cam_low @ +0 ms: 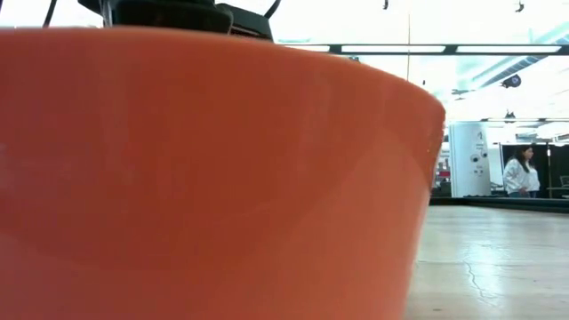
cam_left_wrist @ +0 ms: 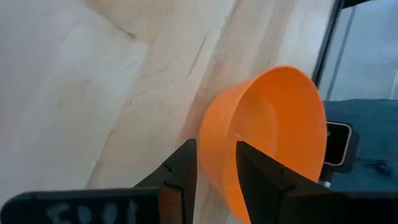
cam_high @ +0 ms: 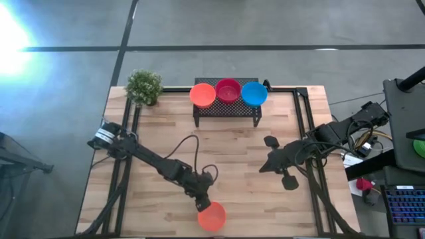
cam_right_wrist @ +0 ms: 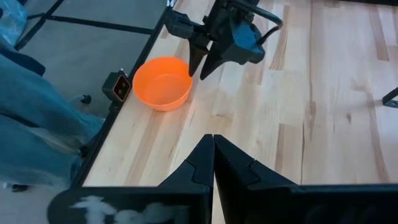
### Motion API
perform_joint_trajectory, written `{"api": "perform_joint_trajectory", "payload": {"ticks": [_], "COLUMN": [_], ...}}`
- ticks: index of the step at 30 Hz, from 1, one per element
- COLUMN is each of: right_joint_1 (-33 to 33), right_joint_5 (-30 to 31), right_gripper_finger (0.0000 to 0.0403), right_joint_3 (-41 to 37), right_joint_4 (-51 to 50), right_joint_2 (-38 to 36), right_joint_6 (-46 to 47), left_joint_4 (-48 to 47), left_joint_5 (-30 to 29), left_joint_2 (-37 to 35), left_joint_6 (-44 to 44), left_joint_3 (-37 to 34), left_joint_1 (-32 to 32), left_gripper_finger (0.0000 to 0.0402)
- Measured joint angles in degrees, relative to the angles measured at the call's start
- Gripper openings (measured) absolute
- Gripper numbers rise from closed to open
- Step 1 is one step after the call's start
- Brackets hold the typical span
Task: Pick & Place Mini bowls
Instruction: Stack the orange bowl on top of the orange bowl on the shelf
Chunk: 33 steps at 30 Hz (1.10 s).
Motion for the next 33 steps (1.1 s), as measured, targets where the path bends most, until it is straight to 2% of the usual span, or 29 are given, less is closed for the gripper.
{"api": "perform_joint_trajectory", "payload": {"ticks": [7,33], "right_joint_1": [0.00,-0.02], "right_joint_5": [0.39,0.42], "right_gripper_finger": [0.0008,0.0008], "right_joint_3": [0.01,0.02], "right_joint_4": [0.04,0.17], "right_joint_2": [0.00,-0.74], "right_joint_6": [-0.09,-0.90], "left_joint_4": [0.37,0.42], "left_joint_5": [-0.23,-0.84], "left_joint_2": [2.28,2.28], "left_joint_6": [0.06,-0.57], "left_joint_3": [0.00,0.00], "left_joint_1": [-0.59,-0.48], "left_gripper_finger": [0.0104,0.0103]}}
